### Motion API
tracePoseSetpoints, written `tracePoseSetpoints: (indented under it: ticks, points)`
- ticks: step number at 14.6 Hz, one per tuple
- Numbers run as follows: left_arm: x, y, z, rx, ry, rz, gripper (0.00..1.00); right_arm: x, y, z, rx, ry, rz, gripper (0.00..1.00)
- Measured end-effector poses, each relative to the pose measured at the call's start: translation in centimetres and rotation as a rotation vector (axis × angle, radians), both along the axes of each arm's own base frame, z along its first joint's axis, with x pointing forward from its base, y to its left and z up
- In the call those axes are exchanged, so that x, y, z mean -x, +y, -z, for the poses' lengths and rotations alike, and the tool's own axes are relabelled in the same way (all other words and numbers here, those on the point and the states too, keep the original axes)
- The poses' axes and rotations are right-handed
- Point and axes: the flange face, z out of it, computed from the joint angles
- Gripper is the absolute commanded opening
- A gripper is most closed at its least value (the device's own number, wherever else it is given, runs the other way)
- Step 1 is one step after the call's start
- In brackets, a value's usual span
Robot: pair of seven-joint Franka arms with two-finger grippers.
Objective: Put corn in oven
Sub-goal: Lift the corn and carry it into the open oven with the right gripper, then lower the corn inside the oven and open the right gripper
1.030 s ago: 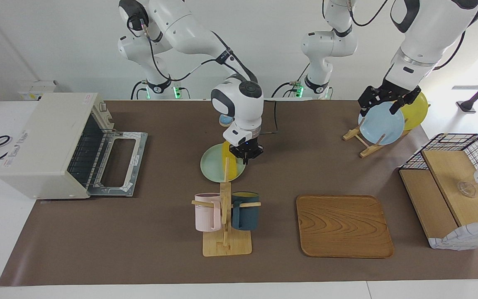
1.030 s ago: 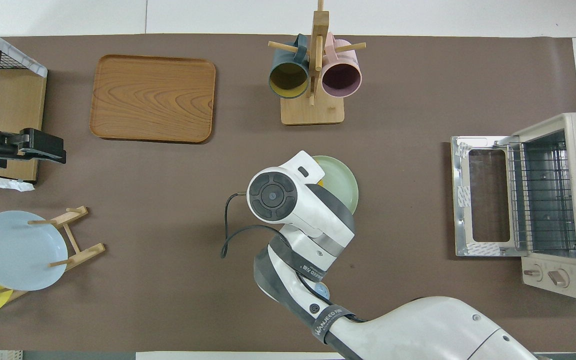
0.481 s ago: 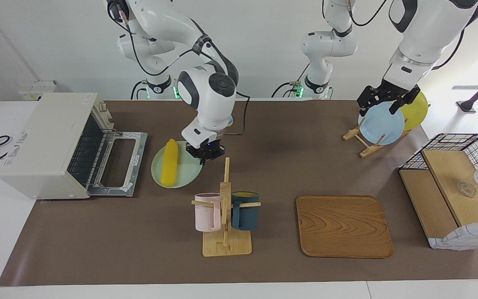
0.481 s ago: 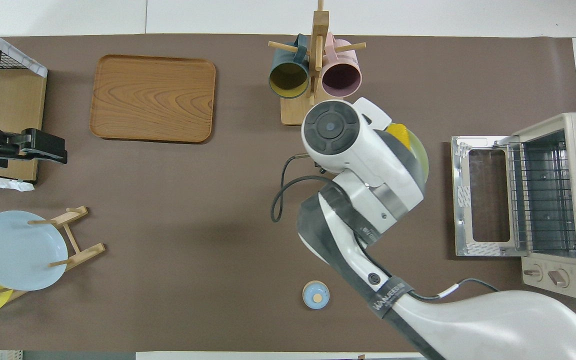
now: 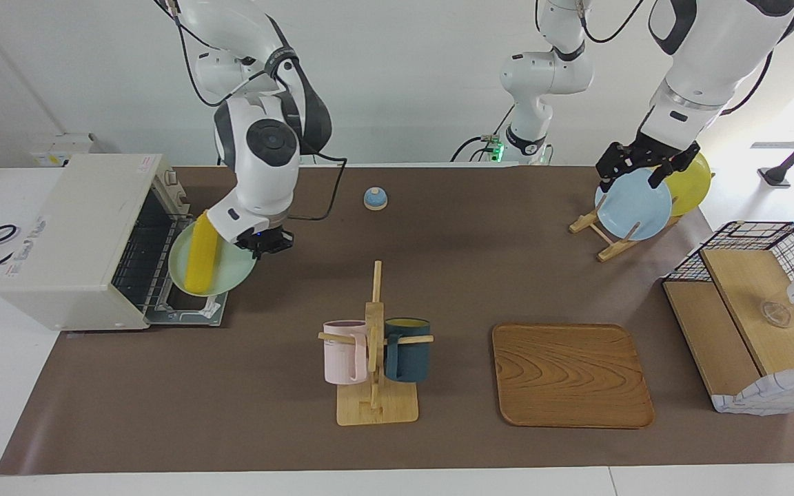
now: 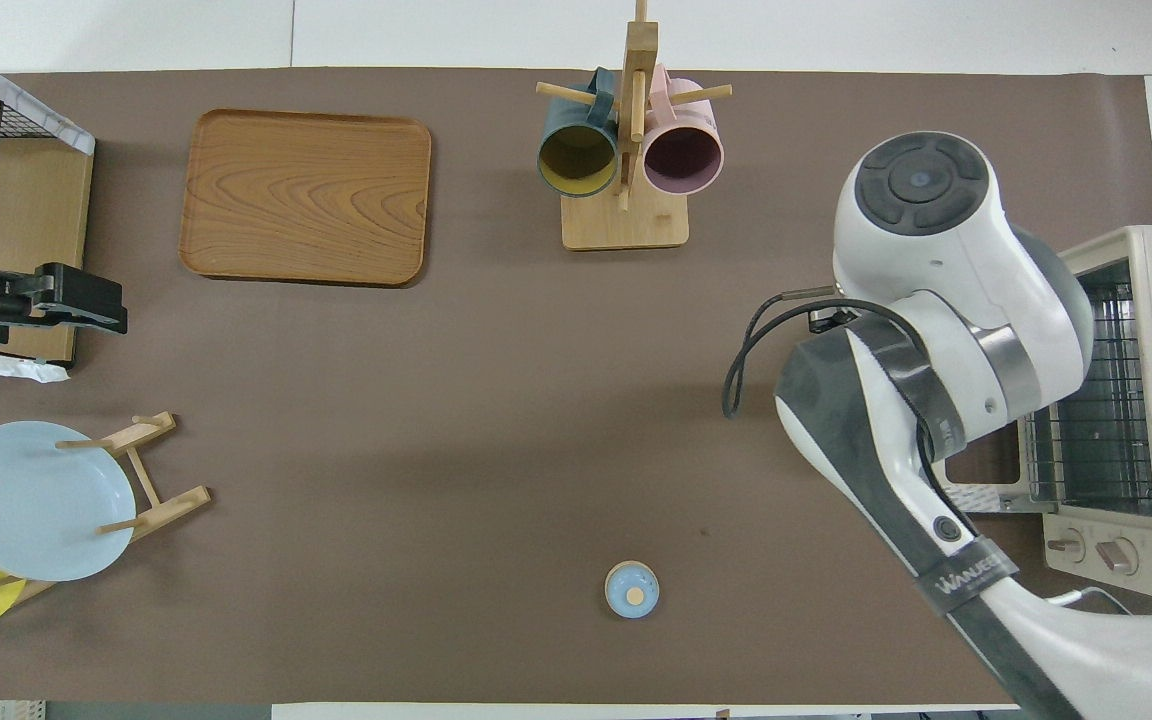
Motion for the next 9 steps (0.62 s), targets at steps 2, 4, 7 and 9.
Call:
tracePoseSetpoints:
  ticks: [2, 4, 7, 9]
  points:
    - [0.2, -0.1, 0.0, 0.0, -0.001, 0.003, 1.0, -0.2, -4.3, 0.9, -0.008, 0.045, -0.001, 0.0]
    - [0.1, -0.3, 0.5, 0.001, -0.002, 0.005, 1.0, -0.1, -7.7, 1.6, -0.016, 0.077, 0.005, 0.0]
    - [-0.1, -0.5, 1.2, 0.01, -0.005, 0.006, 1.0, 0.3, -10.3, 2.0, -0.025, 0.101, 0.004, 0.0]
    - [-0.1, -0.5, 1.2, 0.013, -0.005, 0.005, 1.0, 0.6, -11.8, 2.1, -0.029, 0.113, 0.002, 0.0]
